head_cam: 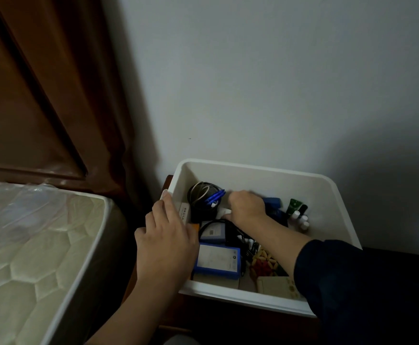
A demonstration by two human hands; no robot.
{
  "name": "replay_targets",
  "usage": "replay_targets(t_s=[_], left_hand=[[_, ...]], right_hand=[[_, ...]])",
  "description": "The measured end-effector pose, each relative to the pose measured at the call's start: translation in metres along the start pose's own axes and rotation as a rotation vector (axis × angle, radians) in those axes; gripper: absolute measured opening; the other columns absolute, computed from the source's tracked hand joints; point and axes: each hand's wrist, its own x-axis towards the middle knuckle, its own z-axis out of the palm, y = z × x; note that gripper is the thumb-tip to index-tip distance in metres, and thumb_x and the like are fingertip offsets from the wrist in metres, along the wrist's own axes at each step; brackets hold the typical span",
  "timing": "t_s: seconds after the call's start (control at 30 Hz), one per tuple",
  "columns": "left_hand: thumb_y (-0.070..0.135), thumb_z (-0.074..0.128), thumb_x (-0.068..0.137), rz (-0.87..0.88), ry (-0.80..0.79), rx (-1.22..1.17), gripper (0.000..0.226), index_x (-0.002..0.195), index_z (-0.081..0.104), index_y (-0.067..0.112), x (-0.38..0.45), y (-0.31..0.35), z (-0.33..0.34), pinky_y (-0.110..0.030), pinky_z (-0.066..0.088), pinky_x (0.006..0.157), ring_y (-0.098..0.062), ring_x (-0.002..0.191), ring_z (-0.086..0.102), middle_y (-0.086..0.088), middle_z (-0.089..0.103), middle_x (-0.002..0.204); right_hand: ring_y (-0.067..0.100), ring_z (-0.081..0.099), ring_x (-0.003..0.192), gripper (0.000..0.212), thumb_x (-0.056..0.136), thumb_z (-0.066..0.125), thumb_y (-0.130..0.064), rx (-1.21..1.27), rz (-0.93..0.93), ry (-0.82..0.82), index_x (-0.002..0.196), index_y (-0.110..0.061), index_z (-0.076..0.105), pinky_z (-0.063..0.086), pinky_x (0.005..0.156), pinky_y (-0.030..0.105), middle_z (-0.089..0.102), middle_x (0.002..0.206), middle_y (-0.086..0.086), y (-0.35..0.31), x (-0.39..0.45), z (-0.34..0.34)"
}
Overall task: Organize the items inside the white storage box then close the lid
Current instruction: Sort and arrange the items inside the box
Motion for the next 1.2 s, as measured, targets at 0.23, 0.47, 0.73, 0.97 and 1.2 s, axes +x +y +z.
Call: replay_targets(t_s=[0.23, 0.47, 0.73, 0.97, 1.2], left_hand=[[0.051, 0.039, 0.104, 0.002, 0.005, -0.019, 0.079, 0.165, 0.011, 0.009, 0.0, 0.0, 0.002, -0.04, 0.054, 0.097, -0.023, 0.132, 0.053, -0.009, 0.042, 0.154], [0.051, 0.038, 0.104, 0.005, 0.014, -0.016, 0.079, 0.165, 0.01, 0.009, 0.0, 0.0, 0.002, -0.039, 0.054, 0.097, -0.023, 0.133, 0.052, -0.009, 0.041, 0.155], [0.051, 0.039, 0.104, 0.003, 0.015, -0.013, 0.079, 0.165, 0.011, 0.01, 0.0, 0.001, 0.001, -0.039, 0.054, 0.098, -0.023, 0.133, 0.053, -0.008, 0.041, 0.154], [0.051, 0.04, 0.104, -0.001, 0.009, -0.026, 0.079, 0.165, 0.011, 0.01, 0.0, 0.0, 0.003, -0.039, 0.053, 0.096, -0.022, 0.131, 0.053, -0.008, 0.042, 0.153], [0.051, 0.038, 0.104, 0.007, 0.016, -0.033, 0.079, 0.165, 0.011, 0.01, 0.0, 0.0, 0.003, -0.039, 0.054, 0.098, -0.022, 0.133, 0.053, -0.008, 0.042, 0.154]], right_hand=[[0.029, 0.068, 0.108, 0.058, 0.088, 0.075, -0.059, 0.095, 0.04, -0.08, 0.126, -0.016, 0.063, 0.048, 0.071, 0.034, 0.069, 0.121, 0.009, 0.005, 0.006, 0.012], [0.024, 0.07, 0.1, 0.035, 0.088, 0.078, -0.049, 0.301, 0.093, -0.157, 0.107, -0.021, 0.071, 0.061, 0.087, 0.037, 0.072, 0.11, 0.002, 0.006, 0.007, 0.012], [0.028, 0.072, 0.097, 0.042, 0.091, 0.076, -0.047, 0.267, 0.086, 0.017, 0.118, -0.016, 0.067, 0.059, 0.075, 0.035, 0.073, 0.11, 0.007, -0.002, -0.002, 0.018], [0.026, 0.07, 0.089, 0.043, 0.095, 0.068, -0.051, 0.387, 0.19, -0.116, 0.118, -0.015, 0.065, 0.054, 0.069, 0.031, 0.067, 0.093, 0.004, -0.002, 0.01, 0.021], [0.022, 0.067, 0.069, 0.048, 0.087, 0.077, -0.047, 0.506, 0.156, -0.329, 0.112, -0.008, 0.065, 0.059, 0.075, 0.035, 0.075, 0.084, 0.012, -0.001, 0.024, 0.016]])
